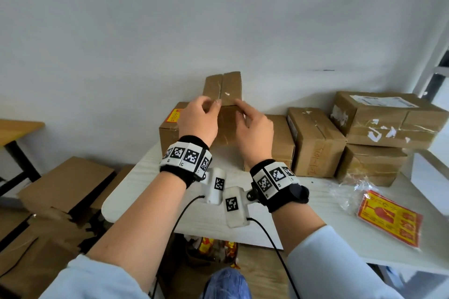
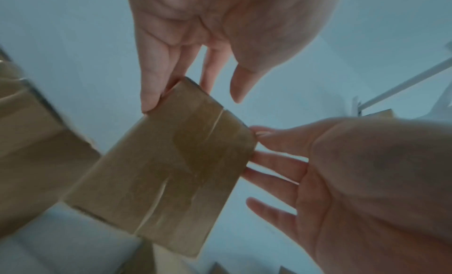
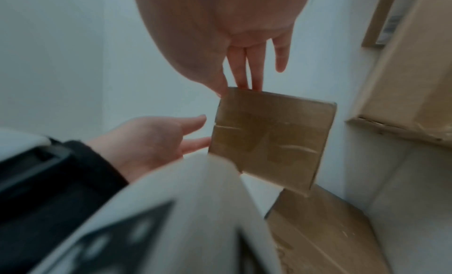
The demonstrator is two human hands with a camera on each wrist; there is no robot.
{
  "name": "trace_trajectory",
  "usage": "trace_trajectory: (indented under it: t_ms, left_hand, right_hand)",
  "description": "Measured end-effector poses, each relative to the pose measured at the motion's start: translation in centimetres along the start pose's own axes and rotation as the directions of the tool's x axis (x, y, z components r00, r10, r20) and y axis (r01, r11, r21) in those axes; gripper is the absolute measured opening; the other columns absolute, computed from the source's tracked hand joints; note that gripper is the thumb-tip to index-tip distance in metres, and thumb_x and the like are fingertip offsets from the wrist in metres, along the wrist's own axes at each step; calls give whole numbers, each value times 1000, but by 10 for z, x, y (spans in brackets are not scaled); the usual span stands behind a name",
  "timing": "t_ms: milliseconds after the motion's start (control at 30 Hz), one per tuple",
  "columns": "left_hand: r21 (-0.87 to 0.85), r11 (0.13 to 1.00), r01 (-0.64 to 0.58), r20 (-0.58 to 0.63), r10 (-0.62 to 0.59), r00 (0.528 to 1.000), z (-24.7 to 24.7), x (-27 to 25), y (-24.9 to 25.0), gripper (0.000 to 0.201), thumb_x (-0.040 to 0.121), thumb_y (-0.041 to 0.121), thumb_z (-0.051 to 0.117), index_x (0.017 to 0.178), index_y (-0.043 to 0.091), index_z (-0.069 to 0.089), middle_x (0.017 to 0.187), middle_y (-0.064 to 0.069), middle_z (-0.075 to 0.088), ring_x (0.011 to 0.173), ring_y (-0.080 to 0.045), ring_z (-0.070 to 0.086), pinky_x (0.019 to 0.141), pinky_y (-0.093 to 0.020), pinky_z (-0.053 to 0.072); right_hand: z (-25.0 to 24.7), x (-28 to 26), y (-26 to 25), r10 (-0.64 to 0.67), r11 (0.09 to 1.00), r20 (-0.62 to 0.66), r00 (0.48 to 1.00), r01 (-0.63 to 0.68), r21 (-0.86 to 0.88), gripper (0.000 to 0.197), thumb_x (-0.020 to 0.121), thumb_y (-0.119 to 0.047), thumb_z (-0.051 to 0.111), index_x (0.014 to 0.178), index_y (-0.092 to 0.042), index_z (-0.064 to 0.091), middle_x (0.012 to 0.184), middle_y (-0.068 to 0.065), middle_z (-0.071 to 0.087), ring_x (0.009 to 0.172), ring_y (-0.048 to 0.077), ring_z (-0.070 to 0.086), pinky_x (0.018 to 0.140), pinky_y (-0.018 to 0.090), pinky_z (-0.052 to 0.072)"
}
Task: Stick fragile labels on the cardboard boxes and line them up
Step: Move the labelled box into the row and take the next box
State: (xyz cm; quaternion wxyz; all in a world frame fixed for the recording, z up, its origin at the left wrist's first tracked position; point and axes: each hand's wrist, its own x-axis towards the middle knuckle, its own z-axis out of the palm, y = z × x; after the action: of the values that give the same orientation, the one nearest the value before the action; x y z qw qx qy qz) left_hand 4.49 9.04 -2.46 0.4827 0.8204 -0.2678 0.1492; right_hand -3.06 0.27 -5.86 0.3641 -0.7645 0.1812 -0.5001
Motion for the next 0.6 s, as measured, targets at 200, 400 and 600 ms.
trace_trajectory:
  t_ms: [200,400,600]
  left_hand:
    - [-412,884,219,51,-218,975,-10,-8,18,85,67,76,66,126,19,46,122,-2,58,109,-20,59,98,-35,48]
    - [-573,736,360,256,-256,932,8,-25,28,105,49,82,68,125,11,54,115,-7,68,100,-22,69,86,-45,59]
    - [-494,812,311,276,-193,942,22,-37,36,111,44,94,61,117,11,65,112,-10,71,101,-28,69,89,-48,57]
  right_hand:
    - [-26,-3,-24,-258,959,-36,965,261,110,42,88,2,50,115,-19,74,125,-2,69,122,14,62,106,42,49]
    - [-63,-9,-39,-246,961,8,969,242,136,39,91,-1,52,120,-21,70,112,-9,74,110,10,67,100,39,52]
    - [-88,-18,-46,-204,967,-22,979,205,150,35,92,-1,55,117,-19,71,107,-9,76,106,1,67,100,31,52]
